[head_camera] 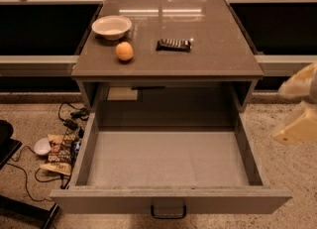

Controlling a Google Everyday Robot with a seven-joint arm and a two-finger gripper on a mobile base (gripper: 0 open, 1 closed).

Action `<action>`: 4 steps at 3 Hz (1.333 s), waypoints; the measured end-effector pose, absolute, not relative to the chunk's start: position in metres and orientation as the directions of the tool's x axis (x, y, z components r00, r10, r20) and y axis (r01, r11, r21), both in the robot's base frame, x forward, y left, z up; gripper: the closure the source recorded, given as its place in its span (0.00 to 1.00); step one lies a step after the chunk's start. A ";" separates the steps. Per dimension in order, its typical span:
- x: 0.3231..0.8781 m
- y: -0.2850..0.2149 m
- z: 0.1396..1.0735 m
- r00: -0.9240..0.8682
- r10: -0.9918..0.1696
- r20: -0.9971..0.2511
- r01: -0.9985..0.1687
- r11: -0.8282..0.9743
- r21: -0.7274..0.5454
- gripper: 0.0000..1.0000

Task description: Close top drawer

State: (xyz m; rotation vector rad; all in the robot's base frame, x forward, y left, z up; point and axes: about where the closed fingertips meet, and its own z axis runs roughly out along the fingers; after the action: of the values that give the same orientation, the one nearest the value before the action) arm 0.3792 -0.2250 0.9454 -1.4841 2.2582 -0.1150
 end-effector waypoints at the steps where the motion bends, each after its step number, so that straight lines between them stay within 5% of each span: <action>1: 0.358 -0.222 0.874 -0.384 -0.880 -0.279 -0.826 0.463 -0.322 0.71; 2: 0.333 -0.219 0.801 -0.407 -0.883 -0.235 -0.843 0.462 -0.275 0.94; 4: 0.233 -0.223 0.676 -0.492 -0.852 -0.177 -0.846 0.517 -0.134 1.00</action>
Offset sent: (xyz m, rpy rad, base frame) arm -0.1162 0.0014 -0.2922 -0.1019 0.2762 -0.0823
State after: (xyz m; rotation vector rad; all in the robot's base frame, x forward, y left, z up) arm 0.2333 -0.2230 0.6763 -1.4434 2.5371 -0.0424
